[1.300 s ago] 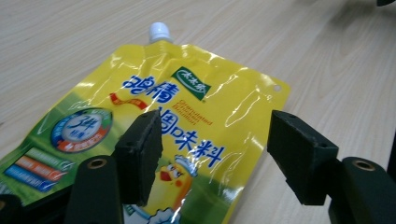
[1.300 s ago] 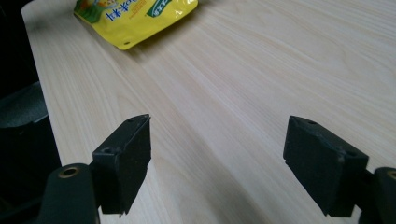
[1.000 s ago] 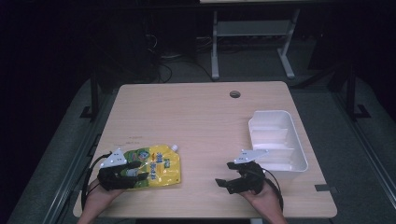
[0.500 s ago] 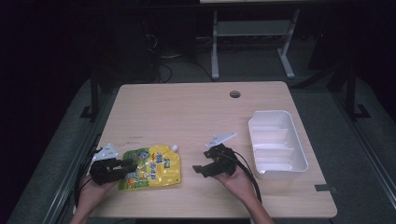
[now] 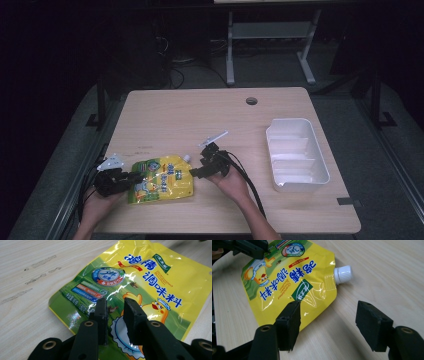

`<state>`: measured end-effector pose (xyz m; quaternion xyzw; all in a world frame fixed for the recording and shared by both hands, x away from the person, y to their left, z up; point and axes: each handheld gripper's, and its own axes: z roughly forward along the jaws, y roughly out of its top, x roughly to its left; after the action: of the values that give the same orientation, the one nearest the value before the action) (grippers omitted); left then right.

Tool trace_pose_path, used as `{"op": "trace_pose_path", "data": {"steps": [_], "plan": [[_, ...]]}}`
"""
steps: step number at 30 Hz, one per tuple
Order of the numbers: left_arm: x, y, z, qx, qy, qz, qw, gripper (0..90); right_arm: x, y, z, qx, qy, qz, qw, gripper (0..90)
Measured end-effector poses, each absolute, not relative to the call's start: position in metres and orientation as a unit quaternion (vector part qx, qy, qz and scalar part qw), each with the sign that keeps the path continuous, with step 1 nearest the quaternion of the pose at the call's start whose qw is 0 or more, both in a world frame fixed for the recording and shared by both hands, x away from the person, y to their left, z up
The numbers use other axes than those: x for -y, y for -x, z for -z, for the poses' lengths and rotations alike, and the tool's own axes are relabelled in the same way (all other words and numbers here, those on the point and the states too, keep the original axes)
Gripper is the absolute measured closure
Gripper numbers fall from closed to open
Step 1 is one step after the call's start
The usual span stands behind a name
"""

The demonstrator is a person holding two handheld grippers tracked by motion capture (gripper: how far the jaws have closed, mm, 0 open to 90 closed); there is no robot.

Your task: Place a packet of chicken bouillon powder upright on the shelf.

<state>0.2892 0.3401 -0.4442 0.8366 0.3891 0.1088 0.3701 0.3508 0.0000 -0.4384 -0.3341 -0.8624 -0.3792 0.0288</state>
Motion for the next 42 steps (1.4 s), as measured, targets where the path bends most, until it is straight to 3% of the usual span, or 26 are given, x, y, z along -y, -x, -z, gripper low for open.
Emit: {"op": "trace_pose_path", "data": {"steps": [23,38,41,42], "plan": [[-0.342,-0.289,0.446,-0.394,-0.832,-0.107,0.376,73.9,-0.019,-0.357,0.464,0.855,0.346,0.373,0.103,54.3],[-0.345,-0.290,0.447,-0.402,-0.825,-0.100,0.383,73.6,-0.015,-0.355,0.466,0.808,0.367,0.437,0.148,68.2],[-0.344,-0.290,0.447,-0.401,-0.826,-0.103,0.383,73.3,-0.014,-0.356,0.472,0.797,0.378,0.442,0.163,72.6],[-0.344,-0.290,0.447,-0.401,-0.826,-0.103,0.382,72.8,-0.012,-0.356,0.472,0.786,0.382,0.455,0.171,79.2]]}}
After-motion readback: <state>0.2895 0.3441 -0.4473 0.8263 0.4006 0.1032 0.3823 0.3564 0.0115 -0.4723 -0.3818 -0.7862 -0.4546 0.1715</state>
